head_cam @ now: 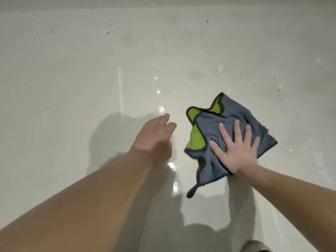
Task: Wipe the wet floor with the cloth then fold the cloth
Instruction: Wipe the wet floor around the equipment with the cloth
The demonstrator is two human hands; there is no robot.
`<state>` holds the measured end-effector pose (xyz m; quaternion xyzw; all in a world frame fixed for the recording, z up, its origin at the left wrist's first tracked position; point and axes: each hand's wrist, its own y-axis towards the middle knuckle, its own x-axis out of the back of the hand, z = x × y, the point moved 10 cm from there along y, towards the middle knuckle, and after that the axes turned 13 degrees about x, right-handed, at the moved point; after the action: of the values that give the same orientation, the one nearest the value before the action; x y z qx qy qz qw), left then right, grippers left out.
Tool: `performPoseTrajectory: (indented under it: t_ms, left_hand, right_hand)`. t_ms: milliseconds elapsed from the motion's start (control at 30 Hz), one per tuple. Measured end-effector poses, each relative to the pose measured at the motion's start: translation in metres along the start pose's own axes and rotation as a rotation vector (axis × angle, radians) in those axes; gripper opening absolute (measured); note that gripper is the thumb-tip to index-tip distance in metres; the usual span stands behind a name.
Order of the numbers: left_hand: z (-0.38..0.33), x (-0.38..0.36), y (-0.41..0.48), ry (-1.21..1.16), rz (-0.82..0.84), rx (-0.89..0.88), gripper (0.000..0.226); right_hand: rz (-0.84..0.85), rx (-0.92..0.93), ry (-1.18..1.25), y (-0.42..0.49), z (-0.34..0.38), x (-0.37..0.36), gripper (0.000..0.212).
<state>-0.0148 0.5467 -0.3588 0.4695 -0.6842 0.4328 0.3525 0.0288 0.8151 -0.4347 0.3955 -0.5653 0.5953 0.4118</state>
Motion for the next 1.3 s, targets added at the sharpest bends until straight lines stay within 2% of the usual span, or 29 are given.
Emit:
performPoseTrajectory:
  t_ms: [67,133,233,300,367,400,467,533,600,667,767,867,1000,1067,1100,1133,1200,1300]
  left_hand:
    - [-0.008,-0.008,-0.006,0.005,0.041,-0.008,0.048]
    - [-0.019,-0.011,-0.011,0.001,0.034,-0.078,0.053]
    - [-0.024,-0.022,-0.011,0.034,0.050,-0.145,0.039]
    - [-0.032,-0.035,-0.010,0.067,0.098,-0.150,0.049]
    - [-0.045,-0.059,-0.011,0.207,0.193,-0.190,0.058]
    - [-0.055,-0.070,-0.013,0.329,0.217,-0.245,0.058]
    - [-0.066,-0.092,-0.023,0.513,0.287,-0.321,0.063]
    - [-0.060,-0.097,-0.026,0.455,0.319,-0.189,0.076]
    - [-0.058,-0.105,-0.032,0.420,0.343,-0.155,0.086]
    - [-0.055,-0.111,-0.030,0.463,0.351,-0.205,0.089]
    - [-0.042,-0.105,0.000,0.440,0.397,-0.195,0.094]
    - [-0.014,-0.084,0.035,0.379,0.415,-0.033,0.096]
    - [0.044,-0.057,0.046,0.289,0.260,0.382,0.090]
    - [0.038,-0.067,0.025,0.266,0.209,0.523,0.081]
    - [0.021,-0.078,0.012,0.240,0.198,0.538,0.077]
    - [-0.003,-0.091,-0.003,0.211,0.197,0.506,0.075]
    - [-0.060,-0.117,-0.030,0.256,0.214,0.304,0.075]
    - [-0.119,-0.150,-0.063,0.407,0.356,-0.199,0.076]
  right_hand:
    - [0.006,-0.165,0.086,0.003,0.015,-0.003,0.078]
    - [0.006,-0.117,0.095,0.007,0.050,-0.004,0.080]
    - [0.076,0.225,-0.035,-0.005,0.116,-0.010,0.083]
    - [0.135,0.544,-0.079,-0.025,0.157,-0.014,0.087]
    - [0.126,0.749,0.040,-0.038,0.163,-0.004,0.079]
    - [0.085,0.777,0.127,-0.041,0.152,0.004,0.068]
    - [-0.070,0.703,0.235,-0.044,0.114,0.024,0.052]
    - [-0.247,0.513,0.321,-0.050,0.063,0.041,0.049]
    - [-0.353,0.345,0.383,-0.055,0.025,0.052,0.043]
    - [-0.367,0.247,0.417,-0.053,0.007,0.054,0.040]
    - [-0.341,0.200,0.470,-0.042,0.001,0.053,0.038]
    - [-0.343,0.186,0.522,-0.035,0.001,0.056,0.035]
    - [-0.293,0.136,0.571,-0.033,-0.006,0.057,0.036]
    - [-0.276,0.131,0.576,-0.033,-0.009,0.058,0.036]
    - [-0.274,0.129,0.580,-0.034,-0.009,0.059,0.035]
    - [-0.279,0.127,0.582,-0.034,-0.009,0.061,0.035]
    - [-0.300,0.129,0.579,-0.036,-0.007,0.064,0.035]
    - [-0.326,0.166,0.495,-0.040,0.004,0.067,0.035]
